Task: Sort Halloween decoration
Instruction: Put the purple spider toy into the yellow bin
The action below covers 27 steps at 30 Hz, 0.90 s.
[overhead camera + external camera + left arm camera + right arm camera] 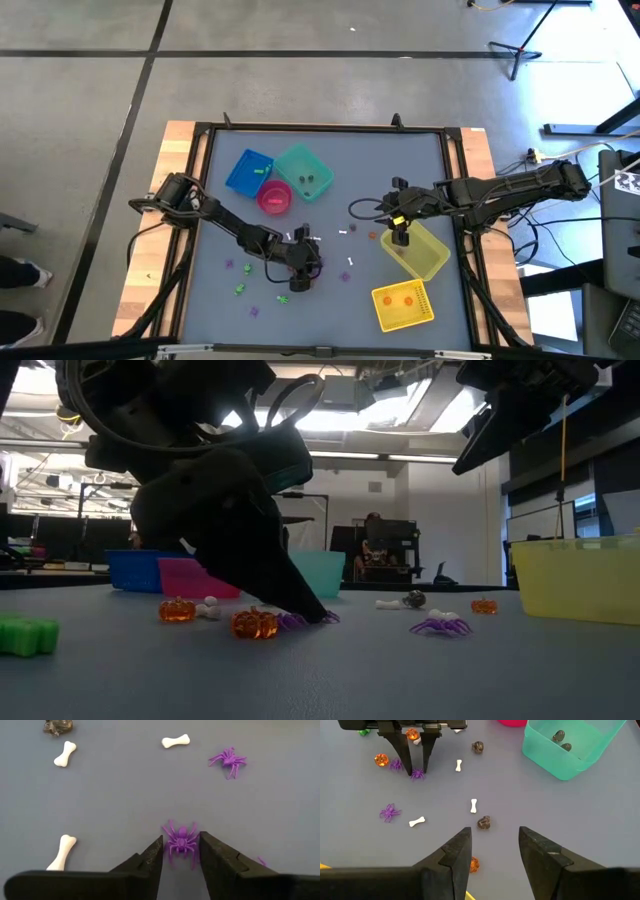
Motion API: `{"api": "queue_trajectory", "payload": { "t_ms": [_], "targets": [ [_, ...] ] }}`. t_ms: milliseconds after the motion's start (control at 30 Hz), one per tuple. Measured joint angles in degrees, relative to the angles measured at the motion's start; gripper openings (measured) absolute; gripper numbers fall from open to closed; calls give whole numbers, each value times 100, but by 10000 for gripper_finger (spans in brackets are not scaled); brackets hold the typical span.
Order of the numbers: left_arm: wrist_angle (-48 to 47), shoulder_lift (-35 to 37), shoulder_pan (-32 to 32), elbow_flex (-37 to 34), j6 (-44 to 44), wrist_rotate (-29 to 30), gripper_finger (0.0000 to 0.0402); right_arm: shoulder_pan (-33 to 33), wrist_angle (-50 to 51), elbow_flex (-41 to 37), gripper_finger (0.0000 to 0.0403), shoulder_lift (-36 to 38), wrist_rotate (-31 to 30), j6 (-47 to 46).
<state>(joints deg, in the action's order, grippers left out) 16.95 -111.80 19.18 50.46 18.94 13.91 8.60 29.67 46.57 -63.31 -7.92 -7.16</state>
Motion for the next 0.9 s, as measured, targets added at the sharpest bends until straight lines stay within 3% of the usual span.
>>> {"api": "queue_trajectory", "payload": {
  "t_ms": [900],
  "targets": [
    [315,-23,0,-13,0,9,87,1,0,-2,161,0,-1,2]
  ]
}}
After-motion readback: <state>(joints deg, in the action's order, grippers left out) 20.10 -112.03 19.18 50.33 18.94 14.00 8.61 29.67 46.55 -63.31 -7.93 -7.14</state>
